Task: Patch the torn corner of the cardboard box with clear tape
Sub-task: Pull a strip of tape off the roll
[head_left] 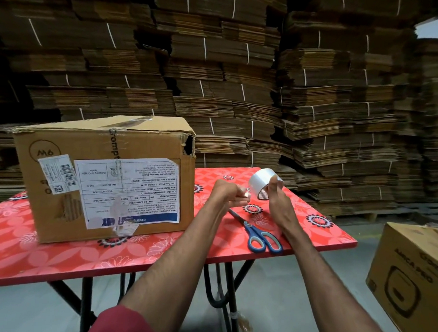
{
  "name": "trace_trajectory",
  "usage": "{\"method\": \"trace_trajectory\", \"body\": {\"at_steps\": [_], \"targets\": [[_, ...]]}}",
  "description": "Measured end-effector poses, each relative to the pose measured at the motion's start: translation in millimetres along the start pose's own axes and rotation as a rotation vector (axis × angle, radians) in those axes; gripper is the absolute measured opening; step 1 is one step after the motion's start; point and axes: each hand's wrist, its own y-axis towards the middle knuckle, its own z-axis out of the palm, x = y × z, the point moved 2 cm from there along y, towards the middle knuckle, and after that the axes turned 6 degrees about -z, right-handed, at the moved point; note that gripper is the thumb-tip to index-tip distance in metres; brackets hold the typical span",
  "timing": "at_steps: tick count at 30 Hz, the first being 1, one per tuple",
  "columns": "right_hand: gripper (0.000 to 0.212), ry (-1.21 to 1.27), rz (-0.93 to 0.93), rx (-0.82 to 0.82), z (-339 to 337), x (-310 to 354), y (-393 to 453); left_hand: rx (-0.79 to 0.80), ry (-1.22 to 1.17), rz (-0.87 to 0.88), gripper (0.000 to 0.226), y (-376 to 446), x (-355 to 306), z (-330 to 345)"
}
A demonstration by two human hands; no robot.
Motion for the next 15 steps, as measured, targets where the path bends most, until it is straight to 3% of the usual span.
{"method": "trace_trajectory", "body": {"at_steps": [5,9,12,15], "targets": [[0.129,-0.072,0.079,0.045,-12.5,-4.0,-0.5,-0.007,0.040,-0.014,0.018,-9.7,-0.9,5.9],[0.098,-0.181,0.102,0.076,-26.9,1.2,3.8,0.039,-0.013,-0.028,0.017,-15.9,-3.3,4.1],[0.118,-0.247,0.174,0.069,-37.6,-12.2,10.5,0.056,-0.011,-0.041,0.013,-17.3,-10.0,-2.2],[0.119,-0.228,0.213,0.059,-42.1,-12.4,14.7,0.057,-0.015,-0.064,0.015,-25.2,-10.4,-4.7]]}}
